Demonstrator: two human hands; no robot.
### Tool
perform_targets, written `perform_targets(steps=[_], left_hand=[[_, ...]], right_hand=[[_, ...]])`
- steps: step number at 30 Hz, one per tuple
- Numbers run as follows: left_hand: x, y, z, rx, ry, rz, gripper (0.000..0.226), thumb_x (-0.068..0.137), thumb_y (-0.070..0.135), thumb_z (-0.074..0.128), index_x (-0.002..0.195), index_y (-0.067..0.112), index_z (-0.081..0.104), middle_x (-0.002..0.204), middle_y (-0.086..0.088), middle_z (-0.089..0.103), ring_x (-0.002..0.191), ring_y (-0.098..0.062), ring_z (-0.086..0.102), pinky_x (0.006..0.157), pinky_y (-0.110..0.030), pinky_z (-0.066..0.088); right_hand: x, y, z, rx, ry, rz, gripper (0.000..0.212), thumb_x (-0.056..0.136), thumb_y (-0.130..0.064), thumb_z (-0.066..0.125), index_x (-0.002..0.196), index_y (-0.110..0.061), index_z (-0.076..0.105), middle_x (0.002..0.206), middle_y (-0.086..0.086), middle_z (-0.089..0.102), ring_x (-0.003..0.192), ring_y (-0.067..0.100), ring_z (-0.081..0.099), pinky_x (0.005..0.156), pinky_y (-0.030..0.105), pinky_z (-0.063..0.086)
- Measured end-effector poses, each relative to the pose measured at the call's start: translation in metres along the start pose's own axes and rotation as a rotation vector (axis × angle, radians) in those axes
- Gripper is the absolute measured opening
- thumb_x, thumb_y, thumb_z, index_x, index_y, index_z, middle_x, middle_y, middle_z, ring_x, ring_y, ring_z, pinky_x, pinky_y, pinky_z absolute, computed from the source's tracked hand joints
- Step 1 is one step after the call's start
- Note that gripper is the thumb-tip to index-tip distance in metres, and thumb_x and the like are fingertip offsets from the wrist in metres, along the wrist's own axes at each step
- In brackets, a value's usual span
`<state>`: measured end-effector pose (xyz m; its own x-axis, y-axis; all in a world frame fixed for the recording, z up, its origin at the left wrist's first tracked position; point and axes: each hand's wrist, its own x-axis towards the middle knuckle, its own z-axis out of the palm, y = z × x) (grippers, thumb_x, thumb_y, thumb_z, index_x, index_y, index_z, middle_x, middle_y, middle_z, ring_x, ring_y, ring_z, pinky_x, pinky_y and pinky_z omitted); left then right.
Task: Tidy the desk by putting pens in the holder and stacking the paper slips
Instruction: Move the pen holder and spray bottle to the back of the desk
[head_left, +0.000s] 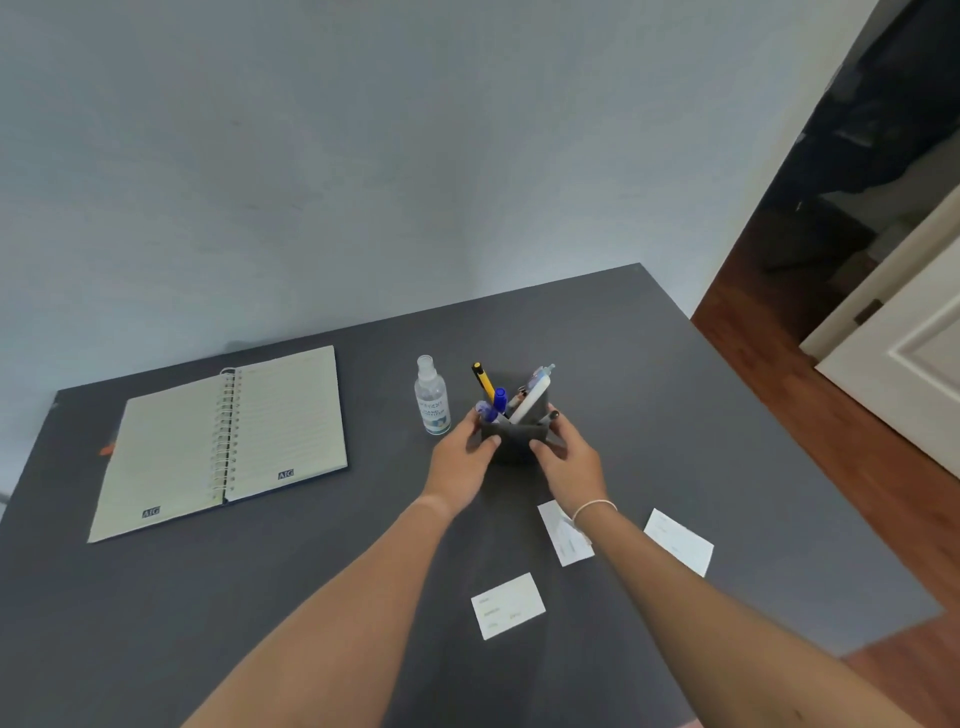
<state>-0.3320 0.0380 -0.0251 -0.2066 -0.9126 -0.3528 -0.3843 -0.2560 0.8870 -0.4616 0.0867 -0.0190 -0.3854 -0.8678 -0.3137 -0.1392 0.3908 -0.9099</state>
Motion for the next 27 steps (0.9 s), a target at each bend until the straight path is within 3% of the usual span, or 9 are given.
perform_targets(steps=[6, 12, 15, 21, 27], left_hand=[[0.018, 0.019, 0.015, -0.037, 0.086, 0.009, 0.051, 0.093, 0.017, 0.05, 0.142, 0.018, 0.035, 0.138, -0.004, 0.051, 0.13, -0.02, 0.045, 0.107, -0.029, 0.032], [0.047, 0.049, 0.035, -0.067, 0.208, 0.0, 0.053, 0.094, 0.018, 0.05, 0.143, 0.019, 0.031, 0.141, -0.004, 0.048, 0.133, -0.022, 0.043, 0.112, -0.033, 0.031], [0.065, 0.065, 0.04, -0.08, 0.25, 0.009, 0.053, 0.094, 0.017, 0.049, 0.144, 0.019, 0.03, 0.143, -0.003, 0.047, 0.134, -0.02, 0.042, 0.109, -0.027, 0.028], [0.106, 0.085, 0.047, -0.116, 0.316, -0.021, 0.052, 0.093, 0.016, 0.05, 0.142, 0.021, 0.034, 0.14, -0.006, 0.05, 0.131, -0.022, 0.046, 0.112, -0.033, 0.031], [0.15, 0.092, 0.04, -0.068, 0.347, -0.052, 0.048, 0.095, 0.018, 0.047, 0.142, 0.021, 0.036, 0.138, -0.006, 0.052, 0.129, -0.022, 0.046, 0.108, -0.029, 0.032]], right_hand=[[0.035, -0.017, -0.014, -0.015, -0.063, -0.052, 0.052, 0.091, -0.006, 0.054, 0.14, -0.017, 0.041, 0.138, 0.005, 0.053, 0.124, 0.021, 0.054, 0.108, 0.033, 0.04], [0.08, -0.042, -0.037, -0.025, -0.152, -0.112, 0.051, 0.091, -0.005, 0.053, 0.14, -0.015, 0.04, 0.139, 0.005, 0.052, 0.123, 0.018, 0.052, 0.098, 0.02, 0.038], [0.106, -0.054, -0.046, -0.041, -0.188, -0.143, 0.053, 0.091, -0.006, 0.053, 0.141, -0.015, 0.038, 0.142, 0.005, 0.049, 0.126, 0.019, 0.05, 0.102, 0.024, 0.038], [0.155, -0.07, -0.049, -0.061, -0.235, -0.15, 0.052, 0.092, -0.008, 0.053, 0.141, -0.016, 0.039, 0.142, 0.005, 0.049, 0.128, 0.02, 0.049, 0.106, 0.028, 0.037], [0.202, -0.077, -0.034, -0.055, -0.266, -0.131, 0.053, 0.091, -0.008, 0.053, 0.142, -0.015, 0.037, 0.143, 0.004, 0.048, 0.13, 0.02, 0.047, 0.107, 0.029, 0.035]])
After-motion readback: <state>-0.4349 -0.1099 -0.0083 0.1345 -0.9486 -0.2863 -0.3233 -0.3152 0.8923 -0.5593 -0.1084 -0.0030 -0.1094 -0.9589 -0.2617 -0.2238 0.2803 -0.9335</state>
